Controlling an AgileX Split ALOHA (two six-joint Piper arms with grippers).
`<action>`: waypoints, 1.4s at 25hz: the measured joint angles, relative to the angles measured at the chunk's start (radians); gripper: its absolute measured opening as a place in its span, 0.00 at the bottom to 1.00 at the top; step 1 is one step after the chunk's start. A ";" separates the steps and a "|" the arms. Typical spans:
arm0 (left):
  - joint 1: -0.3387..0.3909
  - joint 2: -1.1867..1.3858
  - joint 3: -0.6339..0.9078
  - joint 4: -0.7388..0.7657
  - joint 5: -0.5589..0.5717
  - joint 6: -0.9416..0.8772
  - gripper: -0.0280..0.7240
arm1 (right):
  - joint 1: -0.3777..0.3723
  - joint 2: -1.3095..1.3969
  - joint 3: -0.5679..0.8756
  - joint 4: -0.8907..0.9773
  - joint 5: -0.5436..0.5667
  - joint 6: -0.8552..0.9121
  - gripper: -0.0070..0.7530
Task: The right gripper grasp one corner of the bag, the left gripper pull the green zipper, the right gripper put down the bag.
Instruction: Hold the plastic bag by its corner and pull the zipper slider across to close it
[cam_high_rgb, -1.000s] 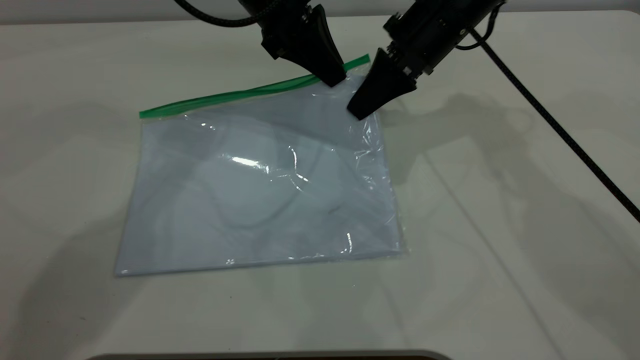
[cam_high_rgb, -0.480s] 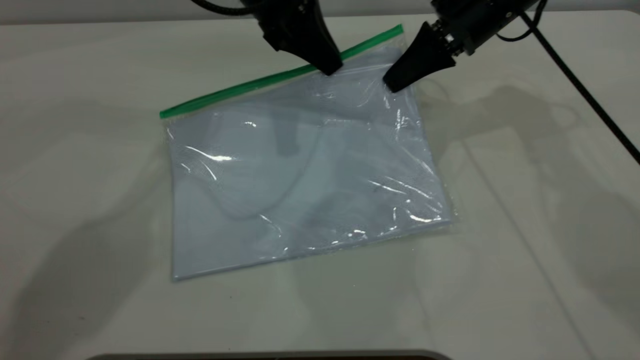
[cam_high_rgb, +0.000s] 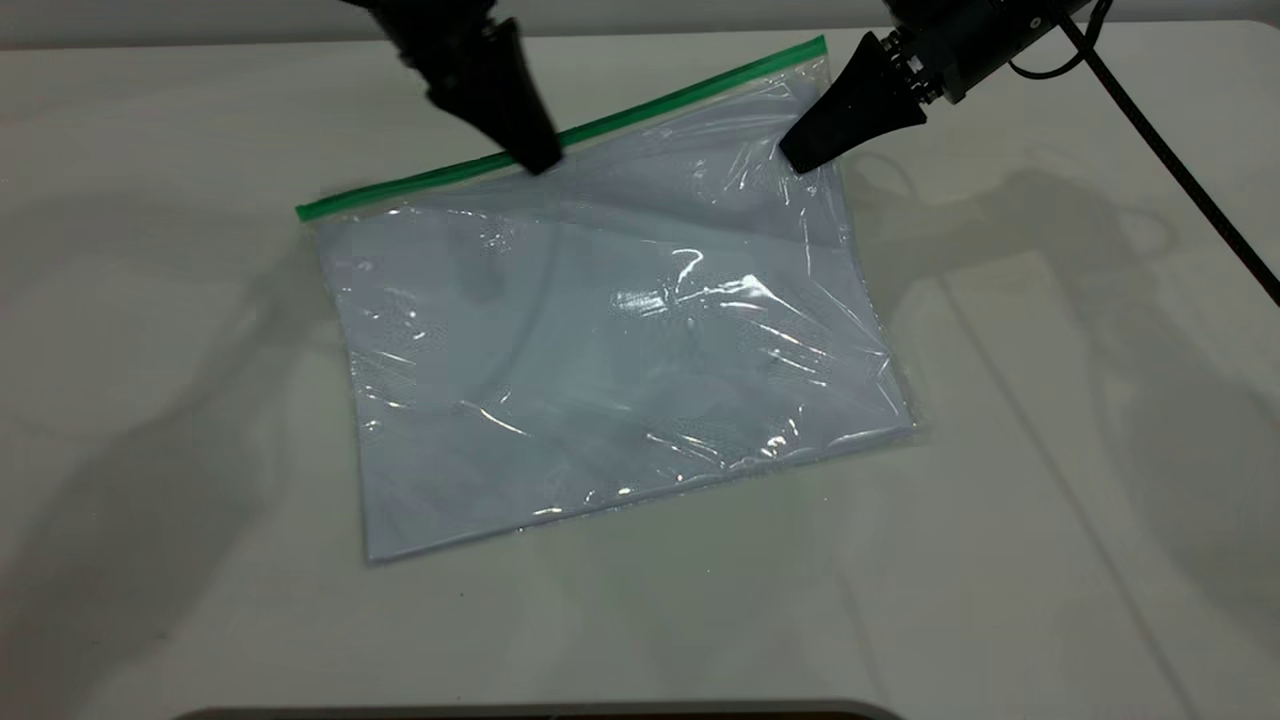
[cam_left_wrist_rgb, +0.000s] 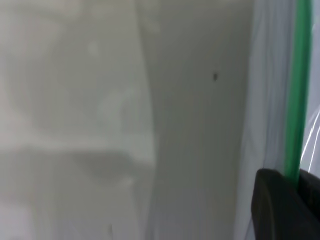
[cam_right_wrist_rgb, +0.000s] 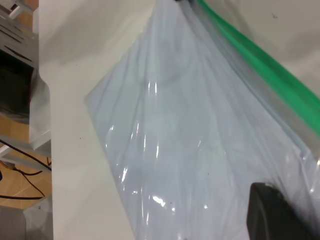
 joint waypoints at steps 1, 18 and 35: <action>0.005 0.000 0.000 0.013 0.003 -0.015 0.10 | 0.000 0.000 0.000 0.000 0.000 0.000 0.05; 0.038 0.000 -0.003 0.260 0.022 -0.184 0.10 | 0.000 0.000 0.000 0.008 -0.012 0.018 0.05; 0.063 0.000 -0.003 0.406 0.022 -0.236 0.10 | -0.007 0.000 0.000 0.017 -0.019 0.084 0.05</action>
